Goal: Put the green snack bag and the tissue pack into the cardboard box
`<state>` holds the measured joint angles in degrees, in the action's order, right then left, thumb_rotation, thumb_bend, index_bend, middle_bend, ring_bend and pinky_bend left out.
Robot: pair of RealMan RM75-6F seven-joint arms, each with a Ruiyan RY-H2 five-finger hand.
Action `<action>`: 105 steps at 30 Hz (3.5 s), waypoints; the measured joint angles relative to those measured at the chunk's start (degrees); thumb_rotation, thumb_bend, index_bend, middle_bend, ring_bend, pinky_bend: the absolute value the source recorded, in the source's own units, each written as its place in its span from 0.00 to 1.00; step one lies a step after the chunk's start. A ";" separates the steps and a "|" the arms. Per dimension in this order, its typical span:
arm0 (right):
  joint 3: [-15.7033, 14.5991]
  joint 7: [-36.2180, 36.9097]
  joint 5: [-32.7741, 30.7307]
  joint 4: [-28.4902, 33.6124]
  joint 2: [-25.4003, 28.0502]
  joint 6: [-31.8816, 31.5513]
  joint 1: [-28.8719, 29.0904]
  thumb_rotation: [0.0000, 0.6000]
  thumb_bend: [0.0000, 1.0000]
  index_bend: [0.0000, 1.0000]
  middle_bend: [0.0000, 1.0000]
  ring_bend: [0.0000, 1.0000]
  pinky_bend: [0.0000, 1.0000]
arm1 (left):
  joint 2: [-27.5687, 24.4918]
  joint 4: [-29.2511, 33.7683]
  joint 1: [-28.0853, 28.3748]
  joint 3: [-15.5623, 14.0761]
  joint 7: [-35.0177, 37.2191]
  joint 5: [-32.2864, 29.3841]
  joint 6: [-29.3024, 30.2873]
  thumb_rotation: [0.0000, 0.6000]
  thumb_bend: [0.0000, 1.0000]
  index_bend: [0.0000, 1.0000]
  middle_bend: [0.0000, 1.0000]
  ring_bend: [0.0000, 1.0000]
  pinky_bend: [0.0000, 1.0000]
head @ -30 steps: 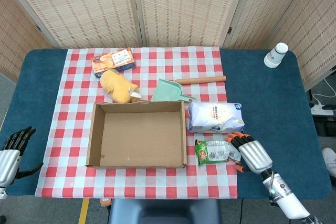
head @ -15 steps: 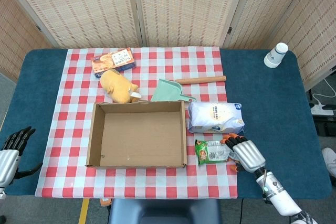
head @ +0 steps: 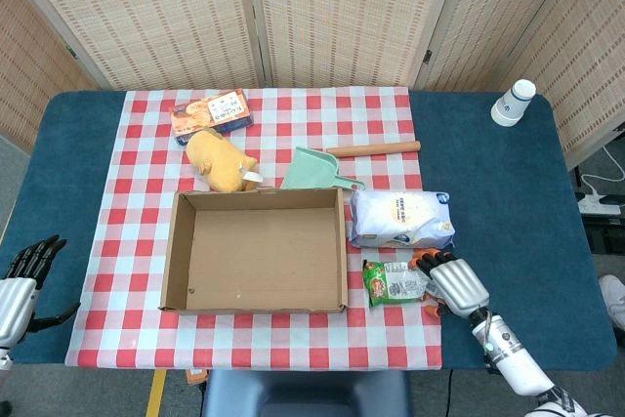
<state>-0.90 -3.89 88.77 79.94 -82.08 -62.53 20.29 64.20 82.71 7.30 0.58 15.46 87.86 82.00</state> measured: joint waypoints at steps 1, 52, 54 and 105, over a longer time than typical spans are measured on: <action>-0.02 -0.02 -0.07 -0.12 -0.14 0.04 0.06 1.00 0.03 0.31 0.23 0.20 0.36 | -0.01 -0.02 0.01 0.01 0.05 -0.03 -0.03 1.00 0.20 0.00 0.00 0.00 0.07; -0.77 -0.08 4.82 -0.52 -1.15 -12.05 -1.92 1.00 0.36 0.85 0.62 0.64 0.85 | 0.02 0.44 0.00 0.02 -0.58 0.10 0.29 1.00 0.20 0.00 0.00 0.00 0.08; -1.02 -0.46 5.81 0.88 -0.49 -13.07 -2.11 1.00 0.36 0.85 0.62 0.65 0.85 | 0.02 0.48 0.02 0.01 -0.62 0.14 0.30 1.00 0.20 0.00 0.00 0.00 0.08; 19.18 -25.81 -16.10 19.16 -3.85 13.76 27.06 1.00 0.00 0.00 0.04 0.00 0.00 | -0.04 -1.15 -0.39 0.66 2.39 -0.57 1.08 1.00 0.20 0.00 0.00 0.00 0.08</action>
<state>18.28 -29.70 72.68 99.10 -85.93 -48.77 47.35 64.16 81.56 6.91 1.24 17.85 87.28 83.07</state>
